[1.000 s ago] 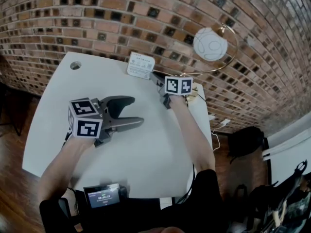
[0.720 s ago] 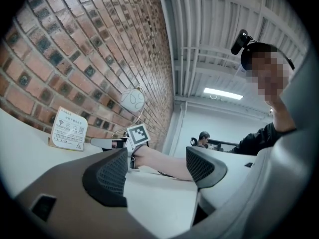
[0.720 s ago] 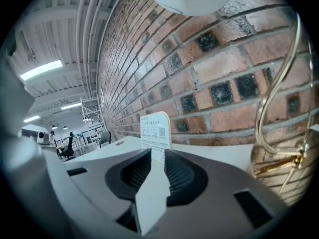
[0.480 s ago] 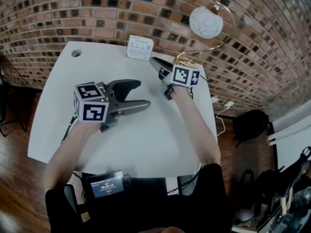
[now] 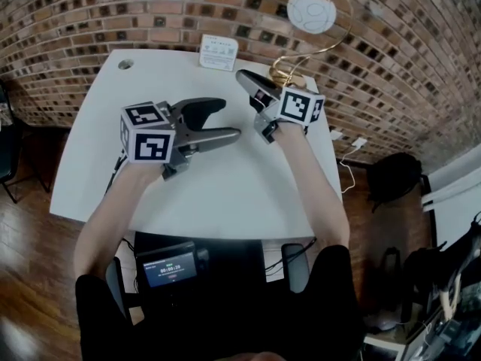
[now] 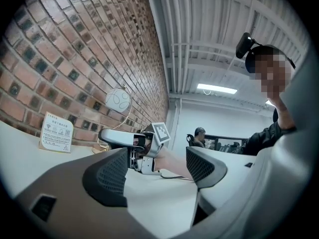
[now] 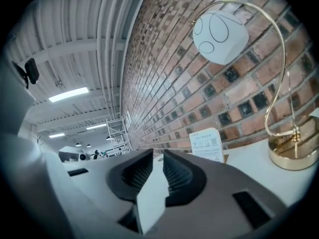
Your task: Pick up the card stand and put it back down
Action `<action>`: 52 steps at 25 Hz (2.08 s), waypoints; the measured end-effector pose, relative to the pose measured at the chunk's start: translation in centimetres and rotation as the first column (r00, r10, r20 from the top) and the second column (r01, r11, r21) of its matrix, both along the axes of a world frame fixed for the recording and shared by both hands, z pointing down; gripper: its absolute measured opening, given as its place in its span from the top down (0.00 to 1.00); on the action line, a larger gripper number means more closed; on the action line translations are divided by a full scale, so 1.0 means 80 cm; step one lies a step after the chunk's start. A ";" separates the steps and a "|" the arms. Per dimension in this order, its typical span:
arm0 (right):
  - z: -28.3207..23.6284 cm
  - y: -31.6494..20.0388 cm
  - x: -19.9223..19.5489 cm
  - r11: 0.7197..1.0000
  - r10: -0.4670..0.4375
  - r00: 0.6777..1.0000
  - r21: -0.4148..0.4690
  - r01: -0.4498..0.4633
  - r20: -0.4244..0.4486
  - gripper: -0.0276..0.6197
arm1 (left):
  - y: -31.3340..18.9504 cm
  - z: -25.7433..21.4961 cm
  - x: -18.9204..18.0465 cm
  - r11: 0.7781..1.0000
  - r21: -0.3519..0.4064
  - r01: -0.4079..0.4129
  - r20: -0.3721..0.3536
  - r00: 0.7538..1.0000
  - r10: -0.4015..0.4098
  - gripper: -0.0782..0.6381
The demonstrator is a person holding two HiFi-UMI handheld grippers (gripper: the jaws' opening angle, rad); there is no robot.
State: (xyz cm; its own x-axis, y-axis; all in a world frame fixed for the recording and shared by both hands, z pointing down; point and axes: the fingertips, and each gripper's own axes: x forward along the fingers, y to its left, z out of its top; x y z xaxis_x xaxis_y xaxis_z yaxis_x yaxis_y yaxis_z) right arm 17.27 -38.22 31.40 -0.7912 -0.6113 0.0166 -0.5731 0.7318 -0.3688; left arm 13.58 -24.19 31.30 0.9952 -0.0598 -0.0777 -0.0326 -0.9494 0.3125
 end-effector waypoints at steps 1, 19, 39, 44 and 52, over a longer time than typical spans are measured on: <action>-0.004 0.005 0.000 1.000 -0.004 1.000 0.010 0.004 -0.007 0.82 | 0.002 -0.002 -0.001 1.000 0.000 0.005 -0.002 1.000 -0.005 0.39; -0.059 0.112 -0.022 0.993 -0.045 0.994 0.112 0.034 0.096 0.89 | 0.060 -0.038 -0.030 0.998 0.063 0.011 -0.065 0.998 -0.007 0.39; -0.094 0.323 -0.057 0.967 -0.115 0.986 0.243 0.082 0.122 0.89 | 0.216 -0.046 -0.060 0.999 0.028 -0.021 -0.152 0.988 0.025 0.39; -0.093 0.368 -0.051 0.963 -0.113 0.983 0.260 0.073 0.142 0.89 | 0.258 -0.046 -0.058 0.999 0.041 -0.036 -0.160 0.986 0.042 0.39; -0.099 0.451 -0.056 0.937 -0.183 0.972 0.326 0.127 0.149 0.89 | 0.310 -0.056 -0.061 0.996 0.072 -0.060 -0.164 0.984 0.071 0.39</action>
